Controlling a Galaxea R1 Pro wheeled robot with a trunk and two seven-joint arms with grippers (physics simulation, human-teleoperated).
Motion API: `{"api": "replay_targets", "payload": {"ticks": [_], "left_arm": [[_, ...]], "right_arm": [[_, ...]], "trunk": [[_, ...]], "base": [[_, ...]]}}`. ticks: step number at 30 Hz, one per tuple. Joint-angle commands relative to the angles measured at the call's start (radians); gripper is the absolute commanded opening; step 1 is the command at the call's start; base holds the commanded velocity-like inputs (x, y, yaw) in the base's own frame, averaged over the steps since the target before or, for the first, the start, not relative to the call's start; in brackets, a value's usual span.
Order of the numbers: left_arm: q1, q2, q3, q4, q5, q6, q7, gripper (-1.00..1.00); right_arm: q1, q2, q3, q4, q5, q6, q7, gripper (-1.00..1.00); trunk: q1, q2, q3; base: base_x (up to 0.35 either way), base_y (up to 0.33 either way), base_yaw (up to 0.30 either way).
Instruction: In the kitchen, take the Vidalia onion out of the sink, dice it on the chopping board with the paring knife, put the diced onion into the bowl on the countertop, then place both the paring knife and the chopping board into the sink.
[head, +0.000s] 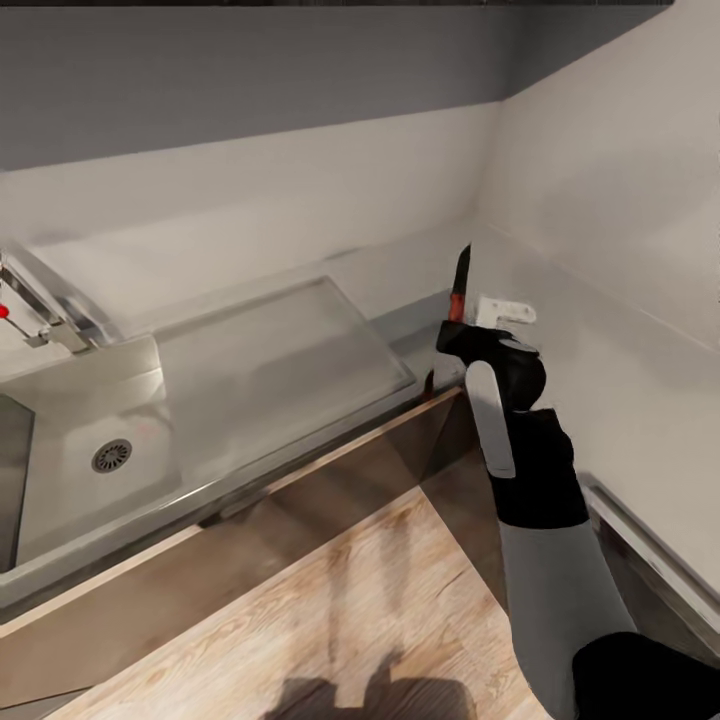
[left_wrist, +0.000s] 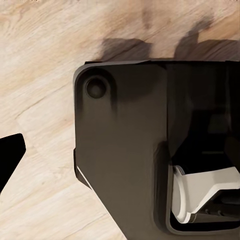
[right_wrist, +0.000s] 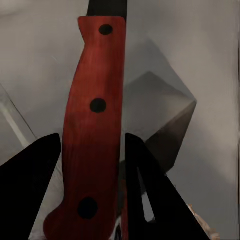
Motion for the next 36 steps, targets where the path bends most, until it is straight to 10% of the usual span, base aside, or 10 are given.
{"api": "replay_targets", "payload": {"ticks": [1,14,36], "left_arm": [[0.0,0.001,-0.003,-0.001,0.007,-0.002,0.0,1.0],[0.0,0.0,-0.003,0.0,0.007,-0.002,0.0,1.0],[0.0,0.0,-0.003,-0.004,0.008,-0.002,0.001,1.0]], "right_arm": [[0.03,0.0,0.007,-0.028,-0.009,0.007,-0.01,-1.0],[0.247,0.0,0.016,-0.055,-0.01,-0.128,0.002,-1.0],[0.279,0.0,0.079,-0.054,-0.01,-0.157,0.0,-1.0]], "trunk": [[0.0,-0.001,0.001],[0.0,-0.001,0.021],[0.0,-0.001,0.056]], "base": [[0.0,0.0,0.0],[-0.156,0.0,0.0],[-0.329,0.042,0.018]]}}
